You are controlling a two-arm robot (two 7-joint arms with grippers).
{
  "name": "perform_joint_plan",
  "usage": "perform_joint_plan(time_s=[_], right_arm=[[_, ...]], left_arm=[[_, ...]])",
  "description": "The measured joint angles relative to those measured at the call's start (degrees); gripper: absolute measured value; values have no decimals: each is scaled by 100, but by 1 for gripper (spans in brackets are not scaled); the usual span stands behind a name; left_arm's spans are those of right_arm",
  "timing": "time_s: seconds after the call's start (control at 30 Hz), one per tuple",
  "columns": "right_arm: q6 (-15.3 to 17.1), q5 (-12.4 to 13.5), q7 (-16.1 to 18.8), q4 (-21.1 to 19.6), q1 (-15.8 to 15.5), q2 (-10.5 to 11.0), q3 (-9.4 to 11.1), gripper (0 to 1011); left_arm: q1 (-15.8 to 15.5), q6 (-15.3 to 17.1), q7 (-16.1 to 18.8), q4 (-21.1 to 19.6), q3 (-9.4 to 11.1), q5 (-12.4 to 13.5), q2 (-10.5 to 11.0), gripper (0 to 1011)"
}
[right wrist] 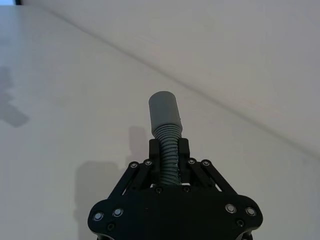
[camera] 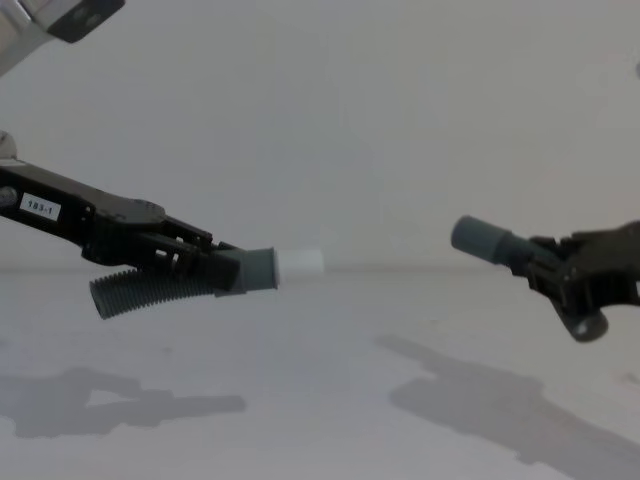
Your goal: Use both hands to pick up one end of the pipe from the table, align the ends, and insert them.
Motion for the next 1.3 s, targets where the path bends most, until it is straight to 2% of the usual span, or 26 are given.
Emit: perform_joint_plan(time_s=[0.37, 0.6, 0.87, 1.07, 1.3], right_arm=[[-915, -219, 437, -74, 137, 379, -205, 177], [-1630, -312, 816, 13, 320, 611, -379, 173], [-2297, -315, 1250, 201, 558, 785, -569, 173], [-2893, -225, 1679, 425, 802, 892, -752, 173], [-3417, -90, 2090, 664, 1034, 953, -923, 173]], left_arm=[[-2, -6, 0, 2, 0, 0, 0, 339], [-2, -9, 0, 2, 0, 1, 0, 339], [-2, -9, 0, 2, 0, 1, 0, 339], [-2, -9, 0, 2, 0, 0, 0, 339], [-2, -10, 0, 2, 0, 1, 0, 339]])
